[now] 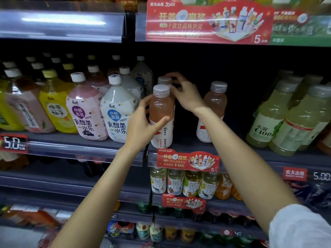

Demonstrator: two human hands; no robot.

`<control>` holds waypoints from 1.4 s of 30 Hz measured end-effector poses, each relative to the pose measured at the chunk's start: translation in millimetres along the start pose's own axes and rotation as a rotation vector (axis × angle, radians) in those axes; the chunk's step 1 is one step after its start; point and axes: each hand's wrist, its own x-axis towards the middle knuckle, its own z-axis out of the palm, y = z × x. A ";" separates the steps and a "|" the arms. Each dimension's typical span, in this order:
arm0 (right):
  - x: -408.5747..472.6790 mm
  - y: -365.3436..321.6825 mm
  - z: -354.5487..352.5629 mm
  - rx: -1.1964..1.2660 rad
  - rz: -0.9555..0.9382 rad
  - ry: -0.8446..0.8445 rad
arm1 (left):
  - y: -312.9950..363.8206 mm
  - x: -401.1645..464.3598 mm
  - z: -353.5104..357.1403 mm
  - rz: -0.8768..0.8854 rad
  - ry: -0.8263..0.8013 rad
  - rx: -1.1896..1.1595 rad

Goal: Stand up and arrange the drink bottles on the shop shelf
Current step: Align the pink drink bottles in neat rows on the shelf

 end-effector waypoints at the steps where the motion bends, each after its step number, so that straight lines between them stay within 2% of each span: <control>1: -8.6 -1.1 -2.7 -0.079 -0.014 0.057 | -0.9 -0.4 0.5 0.001 -0.002 -0.011; 6: -91.0 9.5 -20.8 -0.243 -0.262 0.497 | -7.7 -11.2 8.5 -0.014 0.026 -0.148; 8: -118.6 24.3 -23.8 -0.330 -0.235 0.696 | -10.4 -20.3 13.8 -0.033 0.052 -0.180; 10: -128.8 40.8 -28.4 -0.341 -0.129 0.780 | -15.1 -30.3 19.3 -0.073 0.068 -0.207; 14: -120.0 63.9 -35.6 -0.097 0.173 0.516 | -29.1 -48.4 29.1 -0.156 0.022 -0.209; 17: -109.4 72.3 -35.4 -0.026 0.266 0.415 | -32.3 -54.0 32.1 -0.175 -0.015 -0.180; 21: -106.9 68.4 -30.8 -0.039 0.249 0.398 | -34.4 -53.0 31.2 -0.186 -0.020 -0.168; 30: -123.3 43.1 -8.6 0.019 0.187 0.226 | -38.6 -54.2 30.3 -0.180 -0.087 -0.131; 42: -124.7 41.5 -11.7 0.054 0.220 0.167 | -43.0 -53.4 31.4 -0.146 -0.108 -0.113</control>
